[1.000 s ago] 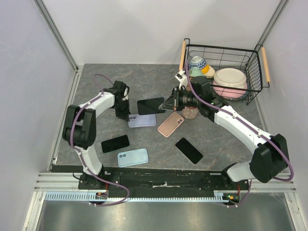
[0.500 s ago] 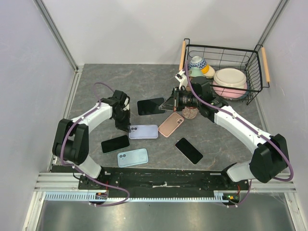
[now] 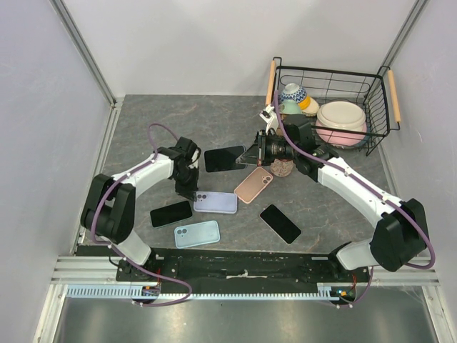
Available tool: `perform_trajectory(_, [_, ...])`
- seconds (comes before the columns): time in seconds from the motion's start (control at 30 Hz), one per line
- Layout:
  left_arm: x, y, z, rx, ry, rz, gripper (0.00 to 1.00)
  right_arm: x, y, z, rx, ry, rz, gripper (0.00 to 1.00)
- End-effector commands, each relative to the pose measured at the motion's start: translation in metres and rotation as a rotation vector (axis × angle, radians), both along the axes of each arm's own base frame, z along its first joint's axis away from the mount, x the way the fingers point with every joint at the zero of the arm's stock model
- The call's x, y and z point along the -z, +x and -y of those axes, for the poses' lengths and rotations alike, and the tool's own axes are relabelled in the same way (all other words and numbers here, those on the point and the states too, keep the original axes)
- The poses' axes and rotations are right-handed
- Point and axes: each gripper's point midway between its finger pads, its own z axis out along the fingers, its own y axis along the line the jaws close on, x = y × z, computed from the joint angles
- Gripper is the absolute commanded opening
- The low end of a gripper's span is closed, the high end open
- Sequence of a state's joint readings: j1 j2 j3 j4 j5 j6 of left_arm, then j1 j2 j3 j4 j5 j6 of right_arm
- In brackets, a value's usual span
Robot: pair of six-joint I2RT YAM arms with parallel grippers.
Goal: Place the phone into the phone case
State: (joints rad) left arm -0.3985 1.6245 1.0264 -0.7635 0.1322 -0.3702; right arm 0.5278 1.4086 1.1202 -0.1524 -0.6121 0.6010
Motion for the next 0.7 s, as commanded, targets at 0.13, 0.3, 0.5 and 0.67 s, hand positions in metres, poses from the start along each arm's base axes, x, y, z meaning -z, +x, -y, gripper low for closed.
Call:
perform_trajectory(0.13, [0.008, 0.007, -0.006, -0.077, 0.031, -0.013, 0.02, -0.016, 0.005, -0.004, -0.016, 0.04, 0.067, 0.0])
perform_trajectory(0.3, [0.02, 0.007, -0.014, -0.091, 0.062, -0.031, 0.02, -0.014, 0.005, -0.004, -0.018, 0.037, 0.061, 0.0])
perform_trajectory(0.5, [0.027, 0.005, -0.021, -0.099, 0.071, -0.043, 0.02, -0.011, 0.004, -0.004, -0.02, 0.034, 0.052, 0.0])
perform_trajectory(0.67, [0.019, 0.008, -0.014, -0.068, 0.026, -0.014, 0.39, -0.009, 0.004, -0.005, -0.024, 0.031, 0.05, 0.0])
